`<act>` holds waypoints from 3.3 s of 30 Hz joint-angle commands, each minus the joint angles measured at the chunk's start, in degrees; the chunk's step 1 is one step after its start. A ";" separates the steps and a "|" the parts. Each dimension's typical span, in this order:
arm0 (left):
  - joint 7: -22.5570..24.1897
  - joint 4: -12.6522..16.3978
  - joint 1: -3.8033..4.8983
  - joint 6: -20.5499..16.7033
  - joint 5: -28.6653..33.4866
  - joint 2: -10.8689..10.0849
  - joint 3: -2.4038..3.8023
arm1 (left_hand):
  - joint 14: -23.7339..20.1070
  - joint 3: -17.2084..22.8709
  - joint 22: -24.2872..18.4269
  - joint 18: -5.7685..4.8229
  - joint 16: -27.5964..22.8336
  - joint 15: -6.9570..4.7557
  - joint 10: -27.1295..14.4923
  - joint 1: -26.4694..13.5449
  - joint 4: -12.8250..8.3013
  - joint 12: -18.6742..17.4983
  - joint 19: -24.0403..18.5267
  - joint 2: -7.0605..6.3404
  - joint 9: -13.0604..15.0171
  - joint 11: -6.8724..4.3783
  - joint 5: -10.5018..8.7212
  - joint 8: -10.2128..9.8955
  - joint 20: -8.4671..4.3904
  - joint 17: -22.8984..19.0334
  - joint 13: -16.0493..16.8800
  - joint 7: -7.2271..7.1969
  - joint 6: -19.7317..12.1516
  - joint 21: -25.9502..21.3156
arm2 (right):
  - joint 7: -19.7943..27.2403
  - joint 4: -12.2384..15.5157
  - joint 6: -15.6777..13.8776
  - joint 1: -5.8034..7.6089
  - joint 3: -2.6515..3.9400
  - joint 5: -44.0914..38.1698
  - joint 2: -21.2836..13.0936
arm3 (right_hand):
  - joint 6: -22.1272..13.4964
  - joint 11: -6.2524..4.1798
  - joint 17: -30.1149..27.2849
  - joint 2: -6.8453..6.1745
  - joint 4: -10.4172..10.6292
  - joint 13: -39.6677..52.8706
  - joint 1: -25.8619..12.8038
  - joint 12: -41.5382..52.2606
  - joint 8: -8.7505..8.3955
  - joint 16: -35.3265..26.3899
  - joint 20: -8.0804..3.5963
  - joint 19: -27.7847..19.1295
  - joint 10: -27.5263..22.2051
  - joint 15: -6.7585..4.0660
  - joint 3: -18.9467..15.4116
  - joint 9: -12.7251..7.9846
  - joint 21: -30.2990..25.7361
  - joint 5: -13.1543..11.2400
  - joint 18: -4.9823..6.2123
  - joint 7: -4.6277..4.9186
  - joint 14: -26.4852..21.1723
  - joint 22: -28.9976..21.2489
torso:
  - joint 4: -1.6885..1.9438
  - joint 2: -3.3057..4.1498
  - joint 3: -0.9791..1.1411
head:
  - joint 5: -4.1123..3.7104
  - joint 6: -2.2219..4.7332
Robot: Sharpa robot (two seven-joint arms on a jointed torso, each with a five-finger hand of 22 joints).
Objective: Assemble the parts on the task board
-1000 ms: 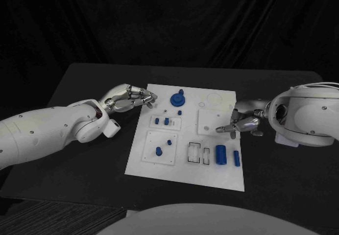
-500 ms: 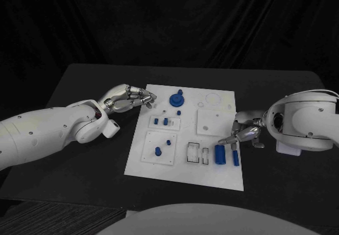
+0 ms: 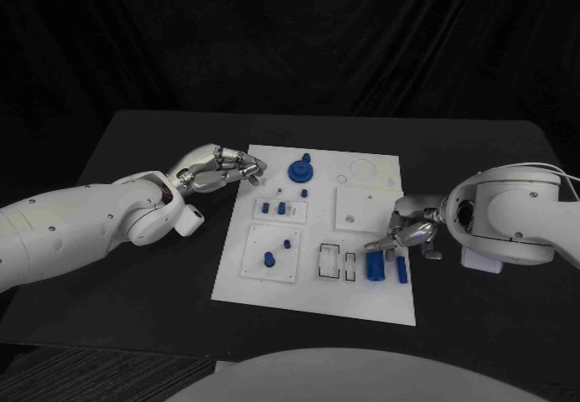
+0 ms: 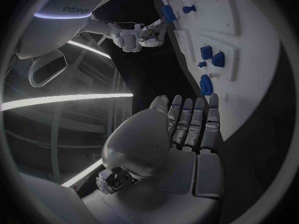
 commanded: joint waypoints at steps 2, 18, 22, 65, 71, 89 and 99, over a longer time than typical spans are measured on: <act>0.92 0.27 -0.06 0.27 0.33 0.12 0.05 | 0.08 0.23 0.08 0.21 0.30 0.22 0.14 0.02 0.01 0.14 0.31 -0.37 -0.08 0.29 0.25 0.39 -0.09 -0.06 -0.04 0.32 -0.02 0.27 | -1.29 -0.48 0.73 -1.00 -0.03 0.44 0.24 | -0.10 0.46 10.71 0.18 -0.24 15.08 0.15 0.20 -0.56 0.80 0.43 2.70 6.01 0.31 -0.39 -0.42 1.85 -0.87 -0.45 0.11 5.29 4.30 | -0.01 -0.01 -0.02 | 0.32 0.00; 0.83 0.23 -0.06 0.42 0.33 0.12 0.05 | 0.12 0.25 0.08 0.21 0.32 0.23 0.15 0.01 0.01 0.14 0.33 -0.38 -0.09 0.30 0.25 0.39 -0.09 -0.06 -0.04 0.33 -0.03 0.28 | -1.64 -2.56 4.03 -3.50 -0.02 -3.21 3.02 | 0.14 0.52 9.79 -0.06 -0.31 15.08 -0.02 0.20 -0.92 0.41 0.46 2.73 6.01 0.34 -0.89 -0.92 0.73 -2.17 -0.28 0.17 5.13 4.06 | 0.02 0.14 -0.04 | 0.25 0.00; 0.78 0.21 -0.06 0.51 0.33 0.14 0.05 | 0.12 0.25 0.08 0.21 0.32 0.23 0.15 0.01 0.01 0.14 0.33 -0.38 -0.09 0.30 0.25 0.39 -0.09 -0.06 -0.04 0.33 -0.03 0.28 | -1.62 -3.30 3.00 -4.21 -0.02 -3.40 3.96 | -0.51 0.75 8.90 0.38 -1.21 15.08 1.01 0.20 -1.67 0.00 0.61 2.55 6.01 0.53 -0.61 -1.50 -0.46 1.34 -0.16 0.45 4.95 3.75 | 0.10 0.15 -0.06 | 0.25 0.00; 0.39 -0.01 -0.08 0.68 0.33 0.27 0.05 | 0.44 0.61 0.07 0.14 0.52 0.43 0.30 -0.03 -0.02 0.21 0.46 -0.40 -0.15 0.48 0.30 0.42 -0.06 -0.05 -0.04 0.36 -0.06 0.37 | 0.99 -0.64 -9.20 -1.85 0.00 27.30 3.47 | -6.88 0.93 4.49 -1.27 -11.48 15.08 1.65 0.20 1.89 -1.47 0.68 2.18 6.01 0.62 17.01 7.52 -6.29 40.02 0.52 0.77 4.29 2.50 | 0.09 0.08 -0.15 | 0.78 0.00; 0.43 -0.04 -0.08 0.67 0.33 0.37 0.05 | 0.45 0.64 0.07 0.14 0.53 0.44 0.32 -0.03 -0.02 0.22 0.48 -0.42 -0.15 0.49 0.31 0.42 -0.06 -0.05 -0.03 0.37 -0.06 0.38 | 0.27 -2.03 -8.37 -1.94 0.00 28.17 5.34 | -8.16 1.27 3.97 -0.87 -11.41 15.08 0.35 0.20 1.52 -1.64 0.87 1.97 6.01 0.88 17.31 7.74 -7.25 36.79 0.60 1.15 4.19 2.25 | 0.17 0.08 -0.18 | 0.71 0.00; 0.46 -0.13 -0.08 0.83 0.33 0.48 0.05 | 0.45 0.64 0.07 0.14 0.53 0.44 0.32 -0.03 -0.02 0.22 0.48 -0.42 -0.15 0.49 0.31 0.42 -0.06 -0.05 -0.03 0.37 -0.06 0.38 | -0.52 -5.09 -6.86 -3.73 -0.01 26.73 8.41 | -10.37 1.96 2.93 -0.26 -11.27 15.08 -1.23 0.20 0.73 -2.02 1.38 1.55 6.01 1.45 17.01 7.68 -9.40 30.46 0.85 1.88 3.99 1.55 | 0.02 0.17 -0.11 | 1.00 0.00; 0.45 -0.22 -0.09 0.99 0.33 0.62 0.05 | 0.47 0.74 0.07 0.12 0.53 0.45 0.37 -0.03 -0.03 0.23 0.50 -0.44 -0.17 0.53 0.33 0.43 -0.06 -0.07 -0.04 0.39 -0.06 0.40 | -0.70 -5.75 -6.75 -4.16 -0.01 26.27 8.86 | -11.78 2.46 2.48 0.50 -10.08 15.08 -2.66 0.20 -0.02 -2.13 1.72 1.51 6.01 1.86 15.91 7.11 -10.06 23.15 0.90 2.44 3.93 1.14 | 0.09 0.13 -0.05 | 0.95 0.00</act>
